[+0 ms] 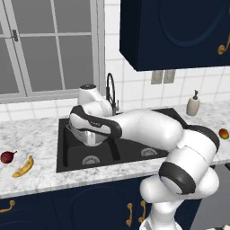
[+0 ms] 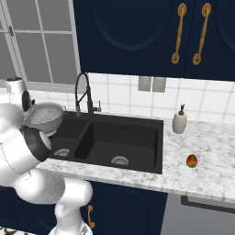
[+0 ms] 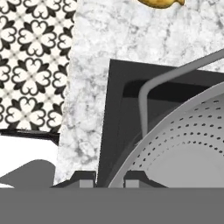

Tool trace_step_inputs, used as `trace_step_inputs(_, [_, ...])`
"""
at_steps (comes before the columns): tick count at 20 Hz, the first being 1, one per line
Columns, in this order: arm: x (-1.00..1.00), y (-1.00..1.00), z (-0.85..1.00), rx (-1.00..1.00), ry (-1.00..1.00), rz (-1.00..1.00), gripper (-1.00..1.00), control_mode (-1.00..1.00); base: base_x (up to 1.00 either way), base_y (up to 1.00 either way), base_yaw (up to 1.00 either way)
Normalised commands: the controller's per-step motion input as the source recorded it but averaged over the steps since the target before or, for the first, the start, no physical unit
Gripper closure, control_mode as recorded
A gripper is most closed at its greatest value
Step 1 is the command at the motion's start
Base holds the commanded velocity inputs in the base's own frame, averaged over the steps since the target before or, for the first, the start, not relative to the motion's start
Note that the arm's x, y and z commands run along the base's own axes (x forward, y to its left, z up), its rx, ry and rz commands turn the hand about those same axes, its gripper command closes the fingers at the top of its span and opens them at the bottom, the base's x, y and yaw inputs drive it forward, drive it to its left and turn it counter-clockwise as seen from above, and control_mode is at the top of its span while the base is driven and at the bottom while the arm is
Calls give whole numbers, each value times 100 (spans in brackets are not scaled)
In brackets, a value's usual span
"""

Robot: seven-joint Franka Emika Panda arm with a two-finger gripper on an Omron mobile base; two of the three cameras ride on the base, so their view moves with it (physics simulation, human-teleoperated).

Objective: Put the colander in the sink, put the pear, mango, banana in the colander, and turn on the sink faucet and pour water over the colander.

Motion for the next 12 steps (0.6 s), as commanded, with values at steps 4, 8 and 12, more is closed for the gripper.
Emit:
trace_step_inputs(4, [44,1,-59,-4,0,0,100,-100,0,0,0])
trace_step_inputs(8, [45,0,-50,-6,0,0,100,-100,0,0,0])
trace_step_inputs(12, [42,0,-59,-1,0,0,100,-100,0,0,0])
